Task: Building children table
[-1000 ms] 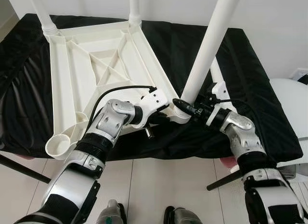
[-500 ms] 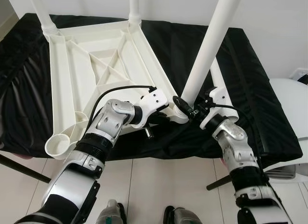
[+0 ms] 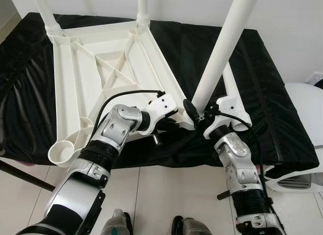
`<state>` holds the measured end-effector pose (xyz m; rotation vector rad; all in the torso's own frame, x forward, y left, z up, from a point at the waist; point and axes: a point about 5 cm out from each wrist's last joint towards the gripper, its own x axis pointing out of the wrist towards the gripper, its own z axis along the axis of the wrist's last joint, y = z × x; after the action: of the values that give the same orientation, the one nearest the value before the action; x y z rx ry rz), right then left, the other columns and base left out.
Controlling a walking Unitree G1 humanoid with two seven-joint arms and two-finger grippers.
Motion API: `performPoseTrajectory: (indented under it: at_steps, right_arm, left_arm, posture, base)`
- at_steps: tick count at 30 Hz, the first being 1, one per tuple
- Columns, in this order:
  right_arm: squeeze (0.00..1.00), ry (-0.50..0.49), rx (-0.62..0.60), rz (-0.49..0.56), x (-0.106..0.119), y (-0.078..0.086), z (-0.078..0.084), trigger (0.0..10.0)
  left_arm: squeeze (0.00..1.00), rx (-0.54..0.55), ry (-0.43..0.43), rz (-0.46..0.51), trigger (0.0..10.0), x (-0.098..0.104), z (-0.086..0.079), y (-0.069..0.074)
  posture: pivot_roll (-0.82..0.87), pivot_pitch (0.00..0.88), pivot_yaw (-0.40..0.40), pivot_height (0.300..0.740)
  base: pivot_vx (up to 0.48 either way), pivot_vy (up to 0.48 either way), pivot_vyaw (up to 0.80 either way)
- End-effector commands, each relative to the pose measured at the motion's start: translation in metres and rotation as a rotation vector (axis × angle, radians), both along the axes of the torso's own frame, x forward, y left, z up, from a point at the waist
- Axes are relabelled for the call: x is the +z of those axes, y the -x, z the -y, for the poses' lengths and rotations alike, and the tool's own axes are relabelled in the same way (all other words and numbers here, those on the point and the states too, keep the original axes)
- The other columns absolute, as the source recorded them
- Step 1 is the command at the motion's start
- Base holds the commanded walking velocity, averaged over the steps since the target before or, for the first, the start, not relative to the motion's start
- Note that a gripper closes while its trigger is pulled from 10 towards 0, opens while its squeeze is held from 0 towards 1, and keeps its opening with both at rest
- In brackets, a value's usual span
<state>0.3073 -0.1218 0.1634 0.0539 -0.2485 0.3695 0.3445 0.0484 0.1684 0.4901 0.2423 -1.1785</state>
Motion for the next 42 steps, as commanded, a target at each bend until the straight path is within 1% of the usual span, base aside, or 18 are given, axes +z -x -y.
performPoseTrajectory:
  at_steps: [1,3,5,7,8,9,10,14,17,25,26,27,28,42]
  right_arm:
    - [0.00,-0.068,0.106,0.014,0.005,0.010,-0.036,10.0]
    - [0.00,-0.080,0.051,0.005,0.006,0.012,-0.041,10.0]
    - [0.00,-0.080,0.051,0.005,0.006,0.012,-0.041,10.0]
    - [0.00,-0.084,0.008,-0.012,0.005,0.014,-0.048,10.0]
    - [0.00,-0.084,0.008,-0.012,0.005,0.014,-0.048,10.0]
    - [0.00,-0.082,-0.014,-0.020,0.004,0.014,-0.052,10.0]
    - [0.00,-0.082,-0.014,-0.020,0.004,0.014,-0.052,10.0]
    - [0.00,-0.081,-0.080,-0.063,-0.001,0.018,-0.060,10.0]
    - [0.00,-0.076,-0.098,-0.076,-0.003,0.021,-0.064,10.0]
    - [0.00,-0.080,-0.118,-0.083,-0.002,0.022,-0.065,10.0]
    - [0.76,-0.083,-0.116,-0.087,-0.002,0.021,-0.065,10.0]
    - [0.76,-0.083,-0.116,-0.087,-0.002,0.021,-0.065,10.0]
    - [1.00,-0.086,-0.112,-0.092,-0.003,0.022,-0.065,10.0]
    - [1.00,-0.090,-0.106,-0.101,-0.004,0.021,-0.060,10.0]
  left_arm:
    - [0.00,0.176,0.010,0.059,10.0,-0.002,-0.008,-0.009]
    - [0.00,0.176,0.010,0.060,10.0,-0.002,-0.008,-0.009]
    - [0.00,0.176,0.010,0.060,10.0,-0.002,-0.008,-0.009]
    - [0.00,0.176,0.009,0.061,10.0,-0.002,-0.007,-0.009]
    - [0.00,0.176,0.009,0.061,10.0,-0.002,-0.007,-0.009]
    - [0.00,0.175,0.010,0.060,10.0,-0.002,-0.007,-0.008]
    - [0.00,0.175,0.010,0.060,10.0,-0.002,-0.007,-0.008]
    - [0.00,0.175,0.011,0.061,10.0,-0.002,-0.006,-0.008]
    - [0.00,0.175,0.011,0.062,10.0,-0.002,-0.005,-0.008]
    - [0.00,0.170,0.012,0.061,10.0,-0.003,-0.005,-0.007]
    - [0.00,0.169,0.012,0.062,10.0,-0.003,-0.004,-0.007]
    - [0.00,0.169,0.012,0.062,10.0,-0.003,-0.004,-0.007]
    - [0.00,0.169,0.013,0.062,10.0,-0.003,-0.004,-0.007]
    - [0.00,0.167,0.011,0.064,10.0,-0.002,-0.004,-0.008]
  posture:
    - [0.01,0.121,-0.025,0.740]
    - [0.01,0.119,-0.026,0.740]
    - [0.01,0.119,-0.026,0.740]
    - [0.01,0.114,-0.026,0.740]
    - [0.01,0.114,-0.026,0.740]
    - [0.02,0.111,-0.027,0.740]
    - [0.02,0.111,-0.027,0.740]
    - [0.02,0.103,-0.029,0.740]
    - [0.02,0.100,-0.029,0.740]
    - [0.01,0.093,-0.030,0.740]
    - [0.01,0.092,-0.030,0.740]
    - [0.01,0.092,-0.030,0.740]
    - [0.01,0.091,-0.029,0.740]
    - [0.02,0.096,-0.027,0.740]
  base:
    - [0.000,0.000,0.00]
    - [0.000,0.000,0.00]
    - [0.000,0.000,0.00]
    - [0.000,0.000,0.00]
    - [0.000,0.000,0.00]
    - [0.000,0.000,0.00]
    - [0.000,0.000,0.00]
    - [0.000,0.000,0.00]
    - [0.000,0.000,0.00]
    - [0.000,0.000,0.00]
    - [0.000,0.000,0.00]
    - [0.000,0.000,0.00]
    - [0.000,0.000,0.00]
    - [0.000,0.000,0.00]
